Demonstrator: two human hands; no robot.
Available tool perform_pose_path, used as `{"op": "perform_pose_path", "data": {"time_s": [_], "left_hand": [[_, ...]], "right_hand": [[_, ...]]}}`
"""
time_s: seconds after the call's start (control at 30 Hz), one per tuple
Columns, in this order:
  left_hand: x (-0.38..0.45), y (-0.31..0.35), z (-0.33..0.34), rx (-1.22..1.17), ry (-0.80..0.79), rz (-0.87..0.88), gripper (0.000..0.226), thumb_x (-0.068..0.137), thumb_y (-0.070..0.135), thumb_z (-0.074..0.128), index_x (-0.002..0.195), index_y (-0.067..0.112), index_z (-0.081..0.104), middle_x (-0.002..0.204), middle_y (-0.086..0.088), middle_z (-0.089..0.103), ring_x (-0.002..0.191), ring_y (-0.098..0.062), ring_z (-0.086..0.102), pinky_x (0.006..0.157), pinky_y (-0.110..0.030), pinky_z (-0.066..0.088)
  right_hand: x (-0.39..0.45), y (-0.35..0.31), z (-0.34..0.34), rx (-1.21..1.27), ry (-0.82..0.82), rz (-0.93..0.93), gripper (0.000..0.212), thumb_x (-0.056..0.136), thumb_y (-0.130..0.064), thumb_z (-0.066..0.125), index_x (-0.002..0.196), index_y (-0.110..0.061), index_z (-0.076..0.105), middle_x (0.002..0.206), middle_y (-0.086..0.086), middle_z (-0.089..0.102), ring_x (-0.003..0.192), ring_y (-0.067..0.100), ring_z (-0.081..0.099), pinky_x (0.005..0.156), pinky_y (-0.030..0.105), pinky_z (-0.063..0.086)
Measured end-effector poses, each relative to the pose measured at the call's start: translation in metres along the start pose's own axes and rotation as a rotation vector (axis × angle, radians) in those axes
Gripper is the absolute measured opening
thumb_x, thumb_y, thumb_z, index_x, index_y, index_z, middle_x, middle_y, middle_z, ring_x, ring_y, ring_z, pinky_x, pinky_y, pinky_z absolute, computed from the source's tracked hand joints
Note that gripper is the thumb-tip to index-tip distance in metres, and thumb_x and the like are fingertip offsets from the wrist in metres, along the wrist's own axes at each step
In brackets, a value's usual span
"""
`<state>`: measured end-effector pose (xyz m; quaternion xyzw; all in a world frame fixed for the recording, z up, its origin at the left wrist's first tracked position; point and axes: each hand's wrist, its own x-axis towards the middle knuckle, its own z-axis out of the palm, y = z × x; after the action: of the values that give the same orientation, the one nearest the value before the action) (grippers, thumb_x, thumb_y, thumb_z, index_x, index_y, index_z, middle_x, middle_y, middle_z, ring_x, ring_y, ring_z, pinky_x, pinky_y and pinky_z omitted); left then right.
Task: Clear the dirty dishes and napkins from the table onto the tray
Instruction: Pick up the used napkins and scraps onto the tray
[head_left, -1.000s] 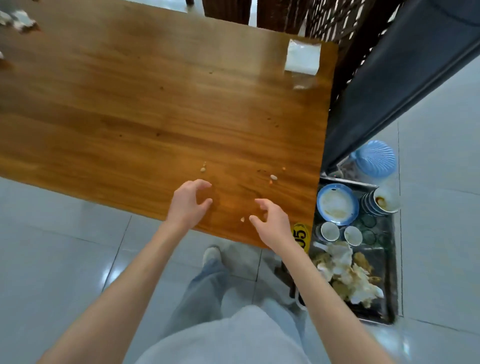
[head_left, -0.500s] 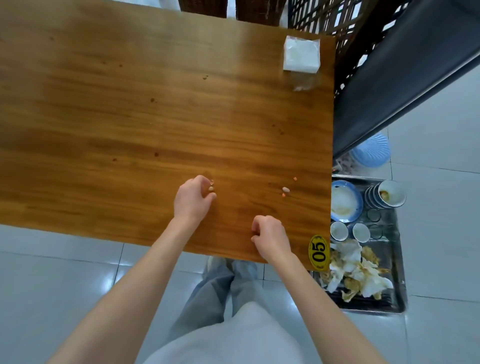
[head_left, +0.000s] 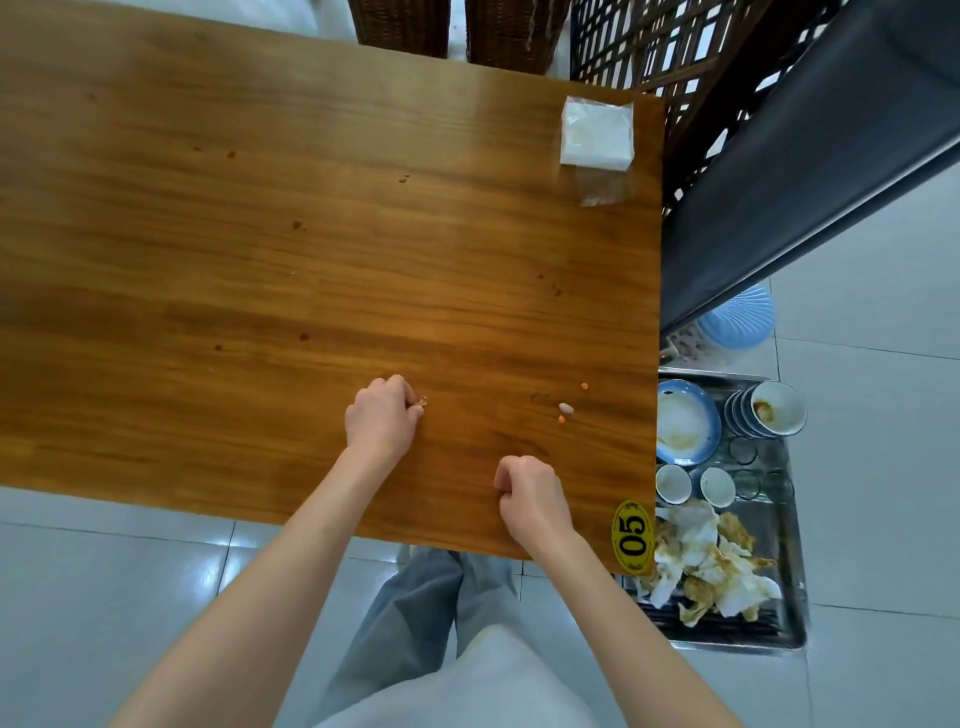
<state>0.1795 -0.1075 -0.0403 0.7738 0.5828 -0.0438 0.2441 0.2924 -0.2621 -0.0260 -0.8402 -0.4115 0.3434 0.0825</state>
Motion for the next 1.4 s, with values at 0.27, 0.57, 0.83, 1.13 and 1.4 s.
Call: {"op": "perform_pose_path", "data": {"time_s": [0.27, 0.57, 0.83, 1.13, 1.4], "left_hand": [[0.007, 0.005, -0.004, 0.233, -0.075, 0.042, 0.018, 0.093, 0.035, 0.054, 0.103, 0.021, 0.056, 0.102, -0.003, 0.059, 0.093, -0.02, 0.055, 0.08, -0.032, 0.043], [0.009, 0.0, -0.004, 0.1, -0.047, 0.041, 0.019, 0.088, 0.034, 0.062, 0.101, 0.023, 0.053, 0.098, 0.001, 0.063, 0.091, -0.019, 0.059, 0.082, -0.034, 0.045], [0.004, 0.0, -0.004, 0.038, 0.001, 0.11, 0.021, 0.087, 0.03, 0.064, 0.106, 0.027, 0.054, 0.095, 0.002, 0.059, 0.088, -0.017, 0.056, 0.082, -0.033, 0.044], [0.004, -0.003, 0.003, 0.131, 0.077, 0.162, 0.014, 0.094, 0.028, 0.053, 0.104, 0.019, 0.055, 0.094, 0.0, 0.059, 0.08, -0.013, 0.053, 0.069, -0.025, 0.04], [0.004, -0.003, 0.002, 0.037, 0.122, 0.066, 0.018, 0.099, 0.017, 0.041, 0.103, 0.008, 0.055, 0.092, -0.007, 0.062, 0.078, -0.018, 0.057, 0.065, -0.026, 0.046]], "right_hand": [[0.004, -0.002, -0.003, 0.025, 0.029, 0.008, 0.022, 0.089, 0.0, 0.052, 0.08, -0.02, 0.055, 0.092, 0.0, 0.056, 0.079, 0.012, 0.051, 0.065, 0.017, 0.04], [0.008, -0.003, -0.007, 0.028, 0.05, -0.005, 0.02, 0.088, 0.0, 0.052, 0.085, -0.017, 0.061, 0.095, 0.001, 0.057, 0.081, 0.012, 0.051, 0.068, 0.018, 0.044], [0.01, 0.0, -0.008, 0.13, 0.067, 0.028, 0.022, 0.086, 0.004, 0.054, 0.087, -0.017, 0.063, 0.097, 0.0, 0.059, 0.085, 0.01, 0.051, 0.071, 0.016, 0.042], [0.014, 0.002, -0.006, 0.261, 0.117, 0.114, 0.024, 0.088, 0.002, 0.053, 0.085, -0.018, 0.064, 0.094, -0.002, 0.061, 0.085, 0.006, 0.052, 0.071, 0.009, 0.039], [0.02, 0.006, -0.014, 0.388, 0.229, 0.248, 0.029, 0.089, 0.005, 0.047, 0.079, -0.018, 0.062, 0.088, -0.003, 0.06, 0.091, 0.011, 0.057, 0.066, 0.006, 0.037]]}}
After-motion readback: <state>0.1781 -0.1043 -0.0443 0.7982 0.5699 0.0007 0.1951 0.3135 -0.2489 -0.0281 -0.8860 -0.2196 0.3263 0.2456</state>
